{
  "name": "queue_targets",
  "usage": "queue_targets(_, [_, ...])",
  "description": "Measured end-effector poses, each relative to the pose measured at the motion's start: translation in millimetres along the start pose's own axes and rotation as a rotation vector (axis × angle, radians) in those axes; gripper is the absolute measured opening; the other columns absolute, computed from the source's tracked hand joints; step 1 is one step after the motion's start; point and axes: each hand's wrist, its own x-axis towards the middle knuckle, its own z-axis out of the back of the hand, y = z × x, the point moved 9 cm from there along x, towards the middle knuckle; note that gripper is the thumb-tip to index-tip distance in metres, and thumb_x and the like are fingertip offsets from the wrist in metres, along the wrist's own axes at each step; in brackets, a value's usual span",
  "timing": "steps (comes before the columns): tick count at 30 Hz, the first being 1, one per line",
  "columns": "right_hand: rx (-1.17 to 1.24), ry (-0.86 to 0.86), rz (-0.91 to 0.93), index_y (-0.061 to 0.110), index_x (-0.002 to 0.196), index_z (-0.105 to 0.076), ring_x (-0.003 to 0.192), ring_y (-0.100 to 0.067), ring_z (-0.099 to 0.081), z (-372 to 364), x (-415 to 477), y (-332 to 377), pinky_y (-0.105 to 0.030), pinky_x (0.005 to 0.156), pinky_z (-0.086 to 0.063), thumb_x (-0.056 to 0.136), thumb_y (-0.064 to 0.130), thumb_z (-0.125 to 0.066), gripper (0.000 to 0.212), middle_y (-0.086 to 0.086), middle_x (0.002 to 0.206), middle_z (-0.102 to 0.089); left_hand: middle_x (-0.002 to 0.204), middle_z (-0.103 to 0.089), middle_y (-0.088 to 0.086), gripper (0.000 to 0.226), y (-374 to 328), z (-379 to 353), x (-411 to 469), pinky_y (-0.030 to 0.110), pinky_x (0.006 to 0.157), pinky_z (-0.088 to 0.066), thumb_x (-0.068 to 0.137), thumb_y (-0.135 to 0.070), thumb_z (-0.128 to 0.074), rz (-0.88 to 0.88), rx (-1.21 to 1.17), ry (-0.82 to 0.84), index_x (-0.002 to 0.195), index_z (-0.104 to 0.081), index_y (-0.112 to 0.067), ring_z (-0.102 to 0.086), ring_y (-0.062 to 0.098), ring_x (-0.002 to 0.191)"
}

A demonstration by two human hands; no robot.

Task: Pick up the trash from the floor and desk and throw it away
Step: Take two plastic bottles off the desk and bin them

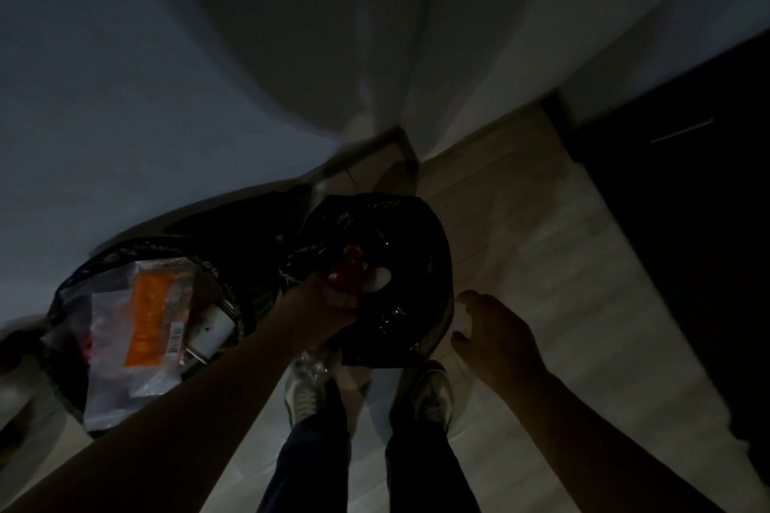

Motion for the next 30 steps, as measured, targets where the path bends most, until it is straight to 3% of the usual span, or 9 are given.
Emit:
queue_targets(3, [0.001, 0.029, -0.002, 0.019, 0.132, -0.044, 0.107, -0.018, -0.056, 2.6, -4.0, -4.9, -0.025, 0.083, -0.045, 0.088, 0.029, -0.061, 0.048, -0.003, 0.122, -0.055, 0.127, -0.056, 0.016, 0.062, -8.0, -0.6, 7.7, 0.037, 0.095, -0.046, 0.082, -0.026, -0.07, 0.032, 0.051, -0.051, 0.134, -0.043, -0.007, -0.056, 0.032, 0.115])
queue_targets(9, [0.061, 0.044, -0.042, 0.019, 0.136, -0.04, 0.111, -0.018, -0.054, -4.1, -5.7, -17.1, -0.027, 0.088, -0.046, 0.088, 0.028, -0.061, 0.053, -0.003, 0.125, -0.053, 0.13, -0.053, 0.012, 0.06, -43.1, -22.1, 17.6, 0.036, 0.099, -0.044, 0.085, -0.036, -0.064, -0.097, 0.226, -0.072, 0.135, -0.041, -0.013, -0.053, 0.031, 0.119])
queue_targets(12, [0.082, 0.054, -0.049, 0.02, 0.134, -0.041, 0.11, -0.018, -0.055, -8.5, -5.5, -21.1, -0.026, 0.085, -0.046, 0.087, 0.029, -0.062, 0.052, -0.003, 0.124, -0.053, 0.126, -0.058, 0.013, 0.064, -43.8, -26.6, 25.5, 0.038, 0.095, -0.048, 0.08, -0.034, -0.07, -0.043, 0.08, -0.092, 0.134, -0.044, -0.011, -0.057, 0.031, 0.113])
queue_targets(16, [0.091, 0.057, -0.061, 0.019, 0.134, -0.041, 0.11, -0.018, -0.055, -12.2, -7.9, -26.3, -0.027, 0.086, -0.048, 0.087, 0.029, -0.062, 0.052, -0.003, 0.123, -0.054, 0.134, -0.05, 0.016, 0.075, -48.5, -32.3, 29.7, 0.04, 0.1, -0.045, 0.075, -0.034, -0.076, -0.042, -0.055, -0.115, 0.137, -0.04, -0.012, -0.052, 0.033, 0.119])
queue_targets(21, [0.095, 0.059, -0.08, 0.02, 0.137, -0.039, 0.113, -0.018, -0.054, -13.7, -8.1, -31.5, -0.027, 0.088, -0.046, 0.088, 0.029, -0.062, 0.055, -0.003, 0.127, -0.053, 0.135, -0.045, 0.016, 0.079, -62.6, -23.2, 24.1, 0.031, 0.096, -0.044, 0.069, -0.029, -0.082, -0.166, 0.026, -0.23, 0.136, -0.044, -0.012, -0.049, 0.033, 0.12])
queue_targets(24, [0.101, 0.057, -0.089, 0.02, 0.136, -0.04, 0.113, -0.017, -0.054, -13.9, -6.6, -31.7, -0.026, 0.088, -0.047, 0.087, 0.029, -0.063, 0.055, -0.003, 0.127, -0.054, 0.135, -0.043, 0.013, 0.077, -67.6, -20.9, 22.4, 0.015, 0.085, -0.035, 0.067, -0.024, -0.084, -0.243, 0.006, -0.216, 0.133, -0.046, -0.011, -0.048, 0.028, 0.12])
queue_targets(27, [0.092, 0.059, -0.095, 0.02, 0.136, -0.04, 0.113, -0.017, -0.054, -14.2, -5.2, -31.5, -0.026, 0.087, -0.047, 0.087, 0.029, -0.063, 0.054, -0.003, 0.127, -0.053, 0.134, -0.043, 0.007, 0.079, -75.3, -23.2, 17.6, 0.018, 0.091, -0.034, 0.064, -0.022, -0.086, -0.35, 0.071, -0.166, 0.133, -0.047, -0.017, -0.047, 0.019, 0.119])
queue_targets(30, [0.076, 0.052, -0.102, 0.019, 0.138, -0.039, 0.115, -0.017, -0.053, -13.1, -5.4, -32.2, -0.027, 0.09, -0.046, 0.087, 0.03, -0.062, 0.057, -0.003, 0.129, -0.052, 0.131, -0.05, 0.007, 0.063, -80.4, -20.9, 14.8, 0.022, 0.095, -0.041, 0.074, -0.02, -0.079, -0.422, 0.111, -0.193, 0.13, -0.052, -0.015, -0.052, 0.018, 0.116])
